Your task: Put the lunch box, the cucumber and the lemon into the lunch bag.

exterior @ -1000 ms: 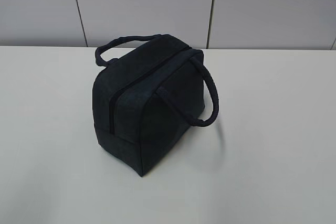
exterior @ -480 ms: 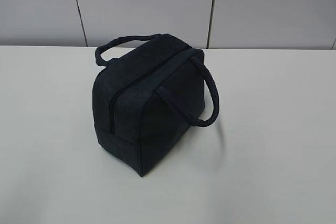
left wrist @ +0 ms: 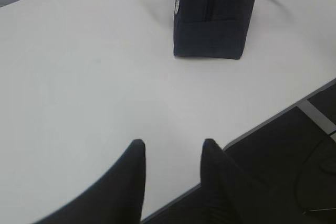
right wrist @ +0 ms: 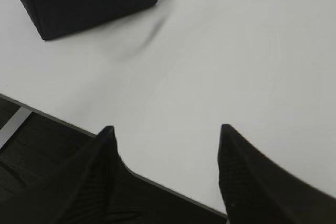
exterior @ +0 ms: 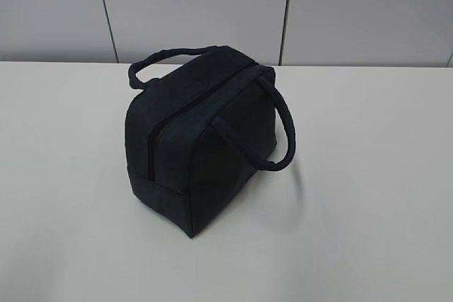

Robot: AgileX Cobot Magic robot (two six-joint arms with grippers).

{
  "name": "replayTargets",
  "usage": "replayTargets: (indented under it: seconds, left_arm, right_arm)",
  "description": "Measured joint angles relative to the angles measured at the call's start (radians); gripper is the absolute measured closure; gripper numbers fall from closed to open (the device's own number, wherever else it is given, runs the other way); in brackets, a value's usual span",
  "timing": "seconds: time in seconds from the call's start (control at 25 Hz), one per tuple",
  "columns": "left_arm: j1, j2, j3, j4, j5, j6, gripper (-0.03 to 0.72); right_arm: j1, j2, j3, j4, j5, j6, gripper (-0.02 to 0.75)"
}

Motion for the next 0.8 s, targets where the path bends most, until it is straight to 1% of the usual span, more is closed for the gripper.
replayTargets:
  seconds: [0.12, 0.2, 0.28, 0.4, 0.52, 0.6, 0.68, 0.8]
  left_arm:
    - [0.0, 0.0, 0.0, 0.0, -0.002, -0.002, 0.449]
    - [0.013, 0.0, 0.0, 0.0, -0.002, -0.002, 0.449]
    - [0.055, 0.0, 0.0, 0.0, -0.002, -0.002, 0.449]
    - [0.176, 0.0, 0.0, -0.001, -0.004, -0.002, 0.449]
    - [0.269, 0.0, 0.0, -0.011, -0.004, -0.002, 0.449]
    - [0.299, 0.0, 0.0, -0.026, -0.004, -0.002, 0.449]
    - [0.322, 0.0, 0.0, -0.035, -0.004, -0.002, 0.449]
    - [0.333, 0.0, 0.0, -0.044, -0.004, -0.002, 0.449]
  right_arm:
    - [0.0, 0.0, 0.0, -0.006, -0.002, 0.0, 0.283]
    - [-0.002, 0.0, 0.0, -0.007, -0.002, 0.0, 0.283]
    - [-0.027, 0.0, 0.0, -0.008, -0.002, 0.0, 0.283]
    - [-0.091, 0.0, 0.0, -0.008, -0.002, 0.0, 0.283]
    - [-0.161, 0.0, 0.0, -0.008, -0.002, 0.0, 0.283]
    - [-0.193, 0.0, 0.0, -0.008, -0.002, 0.0, 0.283]
    - [-0.202, 0.0, 0.0, -0.008, -0.002, 0.0, 0.283]
    - [-0.203, 0.0, 0.0, -0.008, -0.002, 0.0, 0.283]
